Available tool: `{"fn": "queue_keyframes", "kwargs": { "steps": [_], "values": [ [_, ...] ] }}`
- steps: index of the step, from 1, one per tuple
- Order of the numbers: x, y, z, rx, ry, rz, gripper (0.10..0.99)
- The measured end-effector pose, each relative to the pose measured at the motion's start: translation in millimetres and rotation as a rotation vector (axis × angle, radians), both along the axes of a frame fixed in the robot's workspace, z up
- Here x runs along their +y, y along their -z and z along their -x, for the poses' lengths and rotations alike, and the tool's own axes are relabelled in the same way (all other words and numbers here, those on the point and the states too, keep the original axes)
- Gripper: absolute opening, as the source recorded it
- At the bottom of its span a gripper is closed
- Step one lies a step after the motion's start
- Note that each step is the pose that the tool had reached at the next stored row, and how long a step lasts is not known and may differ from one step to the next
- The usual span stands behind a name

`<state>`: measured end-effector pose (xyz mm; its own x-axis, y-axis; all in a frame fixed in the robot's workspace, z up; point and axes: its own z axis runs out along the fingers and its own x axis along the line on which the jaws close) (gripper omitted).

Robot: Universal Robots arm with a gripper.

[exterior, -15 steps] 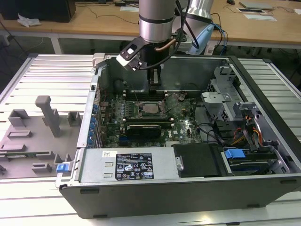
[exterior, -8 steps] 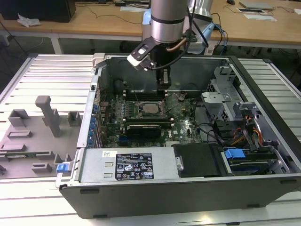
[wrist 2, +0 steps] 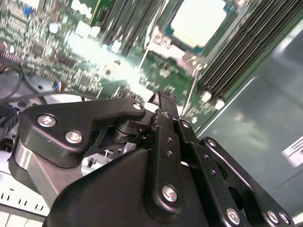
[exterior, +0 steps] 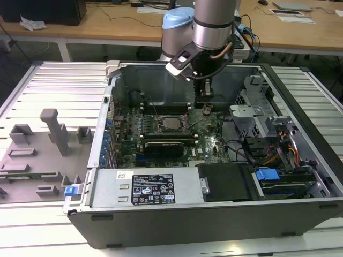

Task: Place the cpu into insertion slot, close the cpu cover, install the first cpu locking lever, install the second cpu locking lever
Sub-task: 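Close the cpu cover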

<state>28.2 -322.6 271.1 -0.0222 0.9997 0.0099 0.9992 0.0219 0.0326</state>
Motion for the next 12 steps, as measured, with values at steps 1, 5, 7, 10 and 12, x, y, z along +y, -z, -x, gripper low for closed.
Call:
{"fn": "queue_keyframes", "kwargs": {
  "steps": [1,5,7,10,12],
  "values": [
    [0.0,0.0,-3.9,0.0000,0.000,0.000,0.106],
    [0.0,0.0,-17.3,0.0000,0.000,0.000,0.106],
    [0.1,0.0,-19.8,0.0000,0.000,0.000,0.106],
    [-0.1,0.9,-19.8,0.0000,0.000,0.000,0.106],
    [0.0,4.5,-21.1,0.0000,0.000,0.000,0.106]
  ]
}}
